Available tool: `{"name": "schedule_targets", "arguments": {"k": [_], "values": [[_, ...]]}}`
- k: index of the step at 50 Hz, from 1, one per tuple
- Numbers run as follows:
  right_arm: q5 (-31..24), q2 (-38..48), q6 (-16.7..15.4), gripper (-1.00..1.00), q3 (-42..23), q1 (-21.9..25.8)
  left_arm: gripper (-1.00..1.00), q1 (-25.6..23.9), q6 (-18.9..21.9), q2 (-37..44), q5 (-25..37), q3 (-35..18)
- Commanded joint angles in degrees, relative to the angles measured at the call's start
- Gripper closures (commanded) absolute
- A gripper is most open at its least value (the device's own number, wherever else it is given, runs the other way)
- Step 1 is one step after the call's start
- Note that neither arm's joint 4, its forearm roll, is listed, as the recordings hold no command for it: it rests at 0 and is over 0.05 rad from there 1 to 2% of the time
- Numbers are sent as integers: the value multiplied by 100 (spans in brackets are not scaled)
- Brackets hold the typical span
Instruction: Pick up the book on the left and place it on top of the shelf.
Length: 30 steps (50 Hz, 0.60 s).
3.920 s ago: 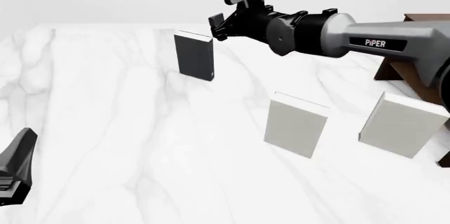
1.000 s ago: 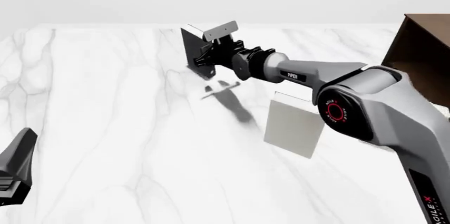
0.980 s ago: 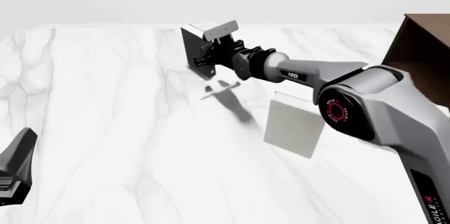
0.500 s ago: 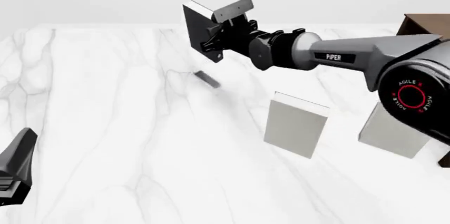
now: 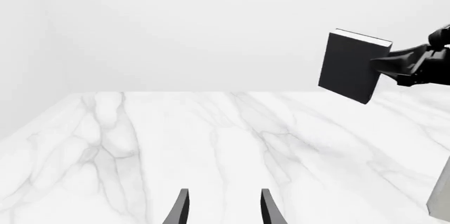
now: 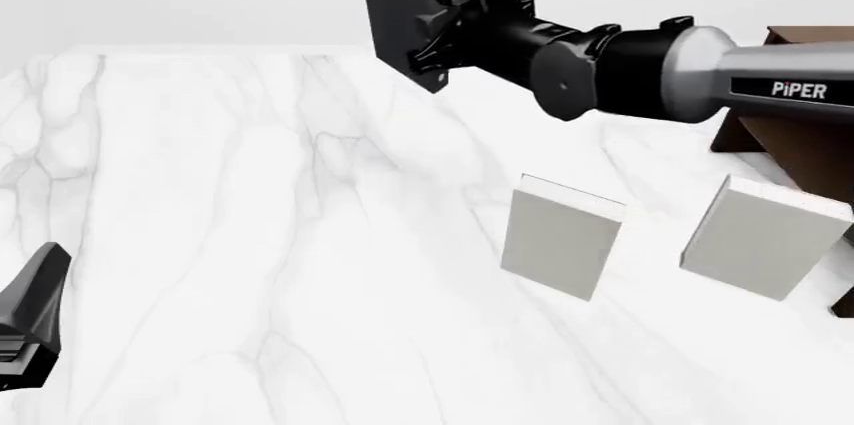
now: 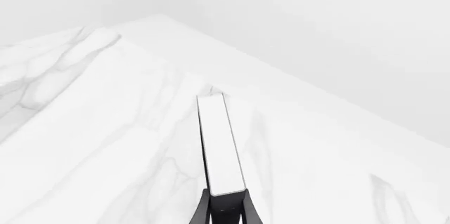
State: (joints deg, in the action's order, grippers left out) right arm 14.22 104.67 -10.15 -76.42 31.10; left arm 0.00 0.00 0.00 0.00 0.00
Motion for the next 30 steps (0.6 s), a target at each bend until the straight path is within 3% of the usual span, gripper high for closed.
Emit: {"name": "schedule_targets", "arguments": {"k": [1,17,30], "values": [[-173,-882,-120,100,461,0,-100,0,0,0,0,0],[-514,-1774,-516,100,966,-34,-100,0,0,0,0,0],[-938,-2357,-888,100,1076,-388,-100,0,0,0,0,0]]}}
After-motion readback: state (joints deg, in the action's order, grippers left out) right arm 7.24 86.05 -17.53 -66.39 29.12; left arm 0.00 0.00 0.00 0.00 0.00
